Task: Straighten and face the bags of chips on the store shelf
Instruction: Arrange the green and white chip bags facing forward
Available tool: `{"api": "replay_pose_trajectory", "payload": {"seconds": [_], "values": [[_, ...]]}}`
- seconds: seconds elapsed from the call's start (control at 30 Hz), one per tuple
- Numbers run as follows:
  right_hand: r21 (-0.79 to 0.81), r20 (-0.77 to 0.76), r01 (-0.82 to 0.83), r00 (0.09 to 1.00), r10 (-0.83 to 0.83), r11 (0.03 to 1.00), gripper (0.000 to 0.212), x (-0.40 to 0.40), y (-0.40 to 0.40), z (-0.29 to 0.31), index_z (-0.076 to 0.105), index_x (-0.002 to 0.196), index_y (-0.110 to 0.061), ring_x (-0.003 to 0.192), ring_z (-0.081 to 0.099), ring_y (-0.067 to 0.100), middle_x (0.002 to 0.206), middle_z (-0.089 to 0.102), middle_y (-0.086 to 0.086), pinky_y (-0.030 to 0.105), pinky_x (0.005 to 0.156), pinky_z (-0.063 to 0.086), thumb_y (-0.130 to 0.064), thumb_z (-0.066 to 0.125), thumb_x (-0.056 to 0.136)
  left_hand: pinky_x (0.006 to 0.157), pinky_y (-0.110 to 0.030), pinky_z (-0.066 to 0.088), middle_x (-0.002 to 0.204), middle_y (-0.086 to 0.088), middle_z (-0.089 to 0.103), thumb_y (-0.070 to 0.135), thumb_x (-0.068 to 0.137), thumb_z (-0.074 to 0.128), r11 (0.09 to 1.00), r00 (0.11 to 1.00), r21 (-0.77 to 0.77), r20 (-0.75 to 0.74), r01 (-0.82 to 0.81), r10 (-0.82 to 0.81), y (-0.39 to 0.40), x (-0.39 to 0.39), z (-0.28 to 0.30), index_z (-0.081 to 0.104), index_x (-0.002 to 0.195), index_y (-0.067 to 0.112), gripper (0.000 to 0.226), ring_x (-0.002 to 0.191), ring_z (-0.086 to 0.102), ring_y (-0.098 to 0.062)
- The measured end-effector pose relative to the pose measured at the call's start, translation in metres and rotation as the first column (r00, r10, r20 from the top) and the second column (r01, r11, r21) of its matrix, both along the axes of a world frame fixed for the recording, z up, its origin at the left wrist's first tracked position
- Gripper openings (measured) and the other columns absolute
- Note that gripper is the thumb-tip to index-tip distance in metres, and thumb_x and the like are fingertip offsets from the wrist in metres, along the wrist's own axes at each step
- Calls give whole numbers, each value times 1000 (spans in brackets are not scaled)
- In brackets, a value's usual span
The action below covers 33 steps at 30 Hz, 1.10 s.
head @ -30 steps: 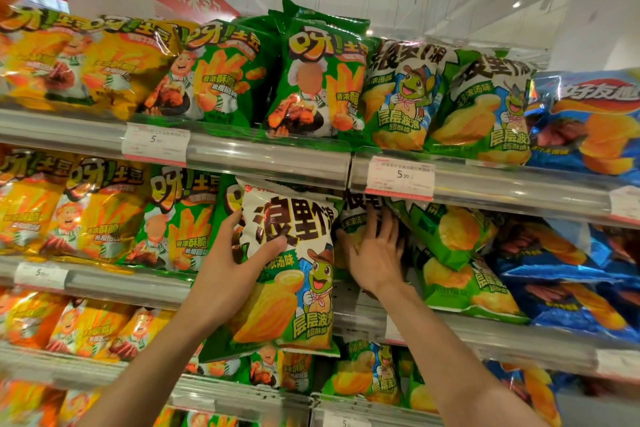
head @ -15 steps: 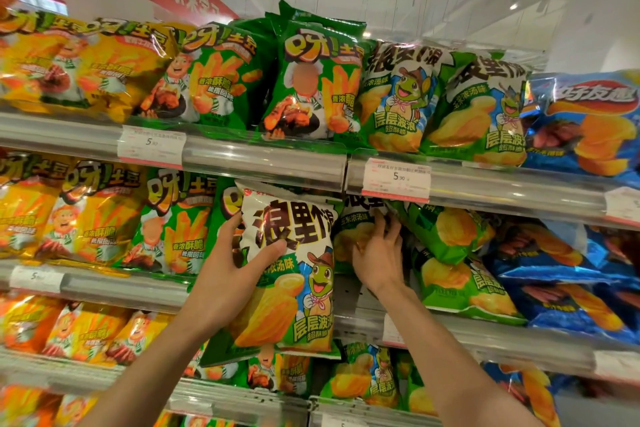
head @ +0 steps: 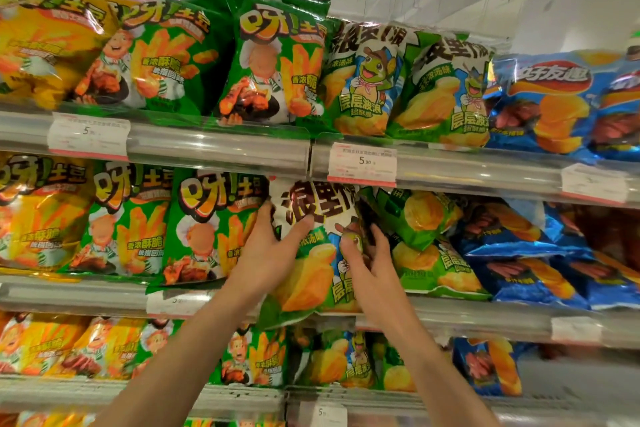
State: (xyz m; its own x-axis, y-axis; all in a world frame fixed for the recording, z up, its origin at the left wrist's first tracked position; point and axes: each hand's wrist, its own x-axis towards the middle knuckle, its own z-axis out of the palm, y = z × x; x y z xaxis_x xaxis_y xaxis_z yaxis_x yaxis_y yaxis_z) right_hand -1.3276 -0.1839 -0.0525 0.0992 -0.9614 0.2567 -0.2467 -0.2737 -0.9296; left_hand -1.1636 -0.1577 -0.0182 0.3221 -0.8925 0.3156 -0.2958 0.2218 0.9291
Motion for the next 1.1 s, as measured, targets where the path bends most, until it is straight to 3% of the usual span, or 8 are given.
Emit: {"api": "replay_pose_trajectory", "payload": {"seconds": [0.17,0.37,0.47,0.57,0.73,0.8,0.93,1.1], "values": [[-74,61,101,993,-97,992,62,4,-35,9,26,154,-24,125,56,13,140,54,-2,33,105,47,-39,54,100,106,-24,31,147,11,42,53,93,59,999,999,5,-1,35,-35,-30,-7,-1,15,158,28,81,137,39,-12],[-85,70,109,992,-104,990,58,10,-32,-8,21,156,-25,135,43,10,150,42,-4,25,111,36,-39,44,104,103,-11,28,145,29,34,46,96,57,994,982,-47,168,99,-90,-13,-6,-44,14,157,38,75,129,29,12],[-97,72,119,991,-112,988,60,12,-34,-14,19,156,-27,136,43,10,152,40,-4,34,115,37,-44,42,103,117,-30,31,153,22,36,49,97,56,992,978,-75,194,99,-83,-21,-2,-46,18,156,39,71,140,30,3],[-87,46,115,993,-111,990,61,11,-35,-14,18,155,-33,136,46,13,151,42,-4,42,112,43,-49,42,102,115,-40,38,153,20,38,57,95,54,992,976,-50,187,119,-107,-26,3,-47,17,155,44,71,141,37,-2],[-76,-25,101,994,-103,992,62,5,-27,-13,18,156,-33,136,46,13,151,44,-6,41,113,40,-50,43,101,83,5,35,139,28,42,50,99,49,991,971,5,198,137,-135,-22,3,-56,14,156,42,68,111,45,22],[-63,-43,84,995,-87,994,64,2,-23,-11,17,157,-34,134,47,12,150,46,-8,39,113,40,-50,43,101,91,-2,39,144,23,43,51,99,48,989,965,5,216,149,-146,-22,4,-54,14,157,39,69,119,47,12],[-24,-22,45,999,-45,999,69,-3,-11,-4,17,158,-30,124,51,5,141,51,-13,29,109,41,-39,54,100,111,-40,43,152,13,43,62,93,49,989,958,3,246,149,-145,-22,12,-54,17,156,40,74,136,46,-8],[-18,-61,-45,997,44,999,65,-22,9,-14,32,152,-35,126,52,-3,136,55,-24,34,110,44,-40,62,95,109,-37,44,150,13,45,48,95,59,995,961,-74,271,71,-48,0,17,-58,31,152,37,65,134,47,-6]]}}
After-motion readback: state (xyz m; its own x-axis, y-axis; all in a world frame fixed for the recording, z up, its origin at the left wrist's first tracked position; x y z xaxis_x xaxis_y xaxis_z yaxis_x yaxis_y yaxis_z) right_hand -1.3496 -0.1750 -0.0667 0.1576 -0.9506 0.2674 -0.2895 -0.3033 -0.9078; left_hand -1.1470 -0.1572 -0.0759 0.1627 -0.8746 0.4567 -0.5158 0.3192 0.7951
